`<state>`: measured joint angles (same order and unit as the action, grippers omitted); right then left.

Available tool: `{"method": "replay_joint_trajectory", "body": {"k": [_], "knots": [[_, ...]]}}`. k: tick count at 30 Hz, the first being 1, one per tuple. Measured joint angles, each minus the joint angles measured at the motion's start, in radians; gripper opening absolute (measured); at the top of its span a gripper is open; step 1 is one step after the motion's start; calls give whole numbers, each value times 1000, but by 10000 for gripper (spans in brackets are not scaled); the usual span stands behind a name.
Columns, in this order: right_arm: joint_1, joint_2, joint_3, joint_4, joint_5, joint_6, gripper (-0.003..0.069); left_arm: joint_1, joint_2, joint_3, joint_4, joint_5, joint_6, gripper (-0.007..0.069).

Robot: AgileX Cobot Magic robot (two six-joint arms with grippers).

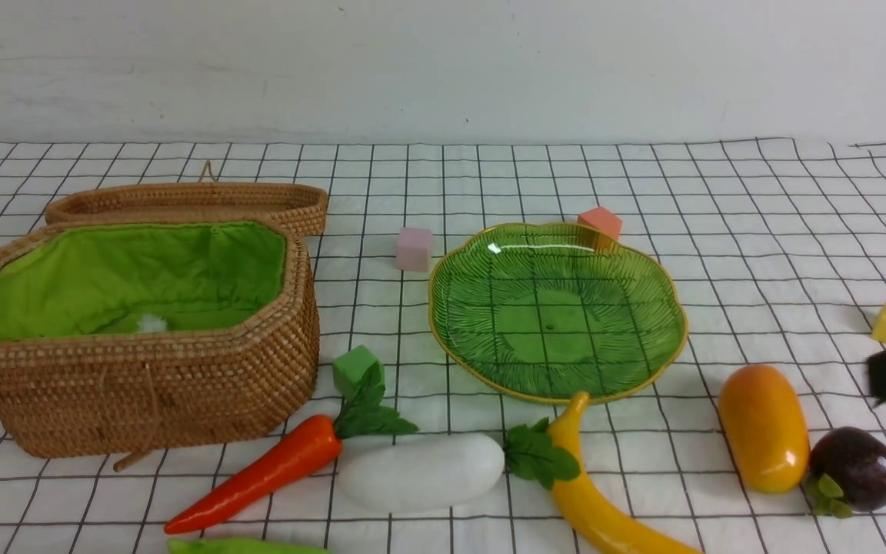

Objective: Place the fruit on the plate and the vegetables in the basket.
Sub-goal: Use the right arm to grab a banana and put it into the right plate

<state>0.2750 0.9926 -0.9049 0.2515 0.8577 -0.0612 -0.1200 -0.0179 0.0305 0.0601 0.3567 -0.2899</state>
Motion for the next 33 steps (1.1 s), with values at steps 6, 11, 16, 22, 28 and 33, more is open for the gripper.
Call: {"method": "replay_joint_trajectory", "body": {"k": [6, 11, 16, 22, 28, 33], "knots": [[168, 239, 0, 14, -13, -85, 304, 0, 0, 0, 0, 0, 0, 239], [284, 426, 0, -108, -53, -83, 424, 0, 0, 0, 0, 0, 0, 239], [315, 611, 0, -205, -126, -73, 569, 0, 0, 0, 0, 0, 0, 239], [315, 729, -9, -199, -116, -92, 409, 0, 0, 0, 0, 0, 0, 239], [316, 692, -10, -176, 52, -129, 316, 0, 0, 0, 0, 0, 0, 239], [316, 524, -10, -157, 136, -137, 316, 0, 0, 0, 0, 0, 0, 239]]}}
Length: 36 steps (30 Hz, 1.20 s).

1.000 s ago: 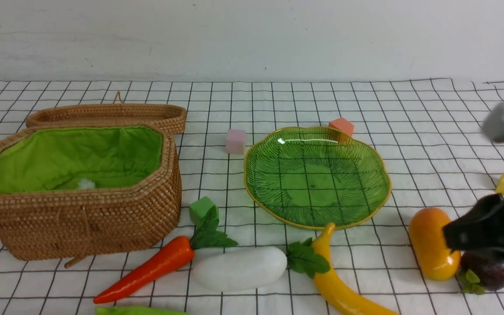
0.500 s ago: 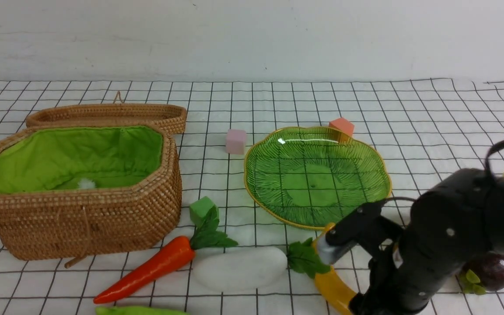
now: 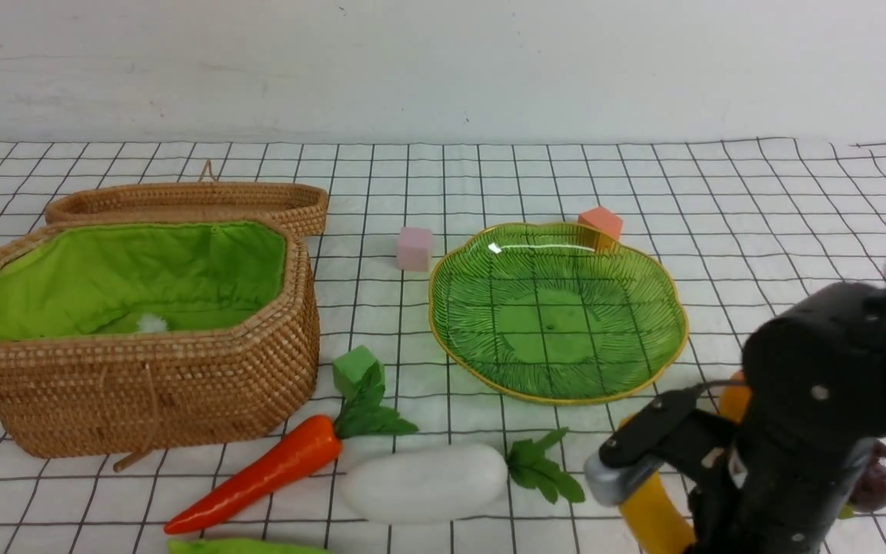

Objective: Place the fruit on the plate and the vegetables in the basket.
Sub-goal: Use the right arm to grab a banana and put it into the right plate

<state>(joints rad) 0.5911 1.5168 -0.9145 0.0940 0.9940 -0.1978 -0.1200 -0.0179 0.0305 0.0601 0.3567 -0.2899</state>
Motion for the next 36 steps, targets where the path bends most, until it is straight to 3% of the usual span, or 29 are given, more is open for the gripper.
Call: {"method": "replay_joint_trajectory", "body": {"k": [7, 11, 16, 26, 28, 31, 32, 34, 36], "knots": [[-47, -136, -97, 35, -61, -20, 316, 0, 0, 0, 0, 0, 0, 239], [-109, -55, -291, 152, -113, -94, 316, 0, 0, 0, 0, 0, 0, 239], [-153, 217, -590, 359, -168, -130, 316, 0, 0, 0, 0, 0, 0, 239], [-166, 671, -859, 408, -265, 78, 320, 0, 0, 0, 0, 0, 0, 239], [-167, 693, -867, 408, -275, 97, 352, 0, 0, 0, 0, 0, 0, 239], [-167, 696, -869, 406, -274, 109, 472, 0, 0, 0, 0, 0, 0, 239], [-167, 695, -869, 406, -275, 111, 482, 0, 0, 0, 0, 0, 0, 239], [-175, 680, -870, 397, -243, 116, 608, 0, 0, 0, 0, 0, 0, 239], [-194, 657, -870, 385, -181, 117, 665, 0, 0, 0, 0, 0, 0, 239]]}}
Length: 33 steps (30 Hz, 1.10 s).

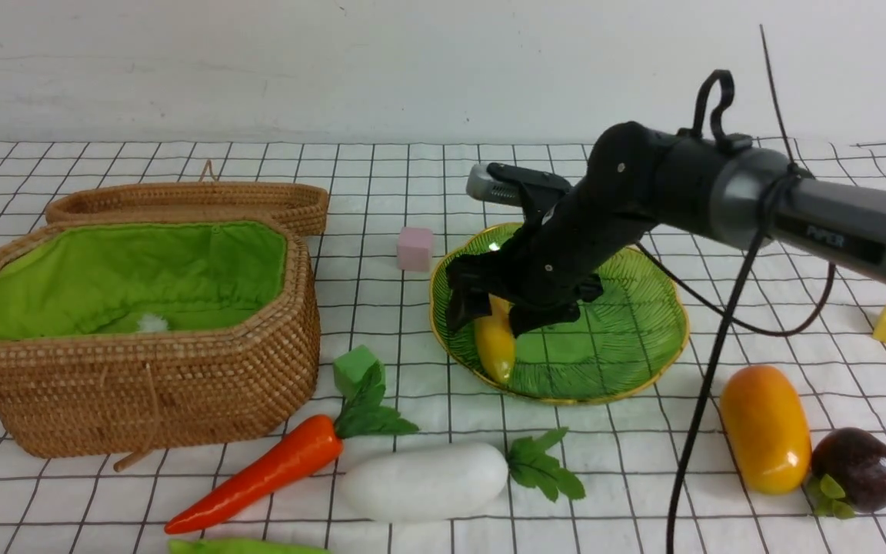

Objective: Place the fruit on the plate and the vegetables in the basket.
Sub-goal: Use the right arm to grab a banana and put it into the right plate, then use the right arm to grab a mango and put it into the right plate

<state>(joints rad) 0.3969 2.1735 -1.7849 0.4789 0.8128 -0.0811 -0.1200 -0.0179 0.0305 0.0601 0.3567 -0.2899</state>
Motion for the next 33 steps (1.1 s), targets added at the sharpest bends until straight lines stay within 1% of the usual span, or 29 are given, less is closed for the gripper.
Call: {"method": "replay_joint_trajectory", "body": {"k": [2, 4, 8, 13, 16, 19, 23, 28, 33], "knots": [[-26, -35, 0, -27, 57, 0, 677, 0, 0, 0, 0, 0, 0, 239], [-66, -91, 0, -61, 133, 6, 674, 0, 0, 0, 0, 0, 0, 239], [-183, -253, 0, -199, 318, 26, 638, 0, 0, 0, 0, 0, 0, 239], [-290, -366, 63, -279, 387, 27, 593, 0, 0, 0, 0, 0, 0, 239], [-307, -380, 129, -289, 389, 27, 589, 0, 0, 0, 0, 0, 0, 239], [-308, -378, 246, -288, 345, 27, 595, 0, 0, 0, 0, 0, 0, 239], [-304, -337, 394, -289, 238, 27, 613, 0, 0, 0, 0, 0, 0, 239], [-304, -246, 436, -292, 163, 27, 613, 0, 0, 0, 0, 0, 0, 239], [-304, -226, 425, -281, 166, 11, 603, 0, 0, 0, 0, 0, 0, 239]]}}
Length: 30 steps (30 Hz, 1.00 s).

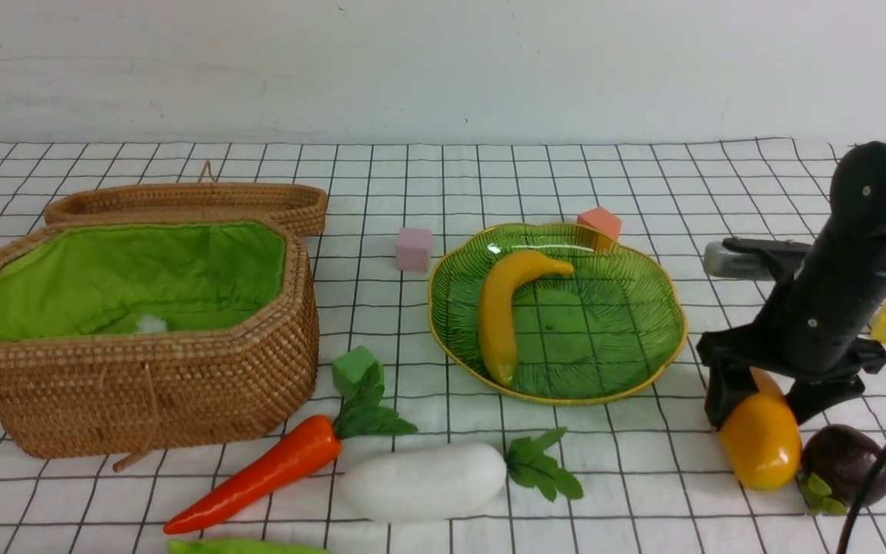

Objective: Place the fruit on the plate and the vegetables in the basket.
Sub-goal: Use the right arm to grab a mango and put it into the right plate

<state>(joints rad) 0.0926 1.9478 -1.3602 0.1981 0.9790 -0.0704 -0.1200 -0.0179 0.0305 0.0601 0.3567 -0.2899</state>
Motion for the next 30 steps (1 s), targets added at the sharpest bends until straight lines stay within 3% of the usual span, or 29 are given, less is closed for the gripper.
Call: {"method": "replay_joint_trajectory", "body": {"k": [9, 17, 28, 30], "knots": [[0, -69, -35, -3, -1, -20, 603, 0, 0, 0, 0, 0, 0, 239], [0, -265, -230, 39, 37, -7, 601, 0, 0, 0, 0, 0, 0, 239], [1, -263, -241, 80, 80, -5, 601, 0, 0, 0, 0, 0, 0, 239], [2, -245, -240, 143, 59, -5, 601, 0, 0, 0, 0, 0, 0, 239]]}}
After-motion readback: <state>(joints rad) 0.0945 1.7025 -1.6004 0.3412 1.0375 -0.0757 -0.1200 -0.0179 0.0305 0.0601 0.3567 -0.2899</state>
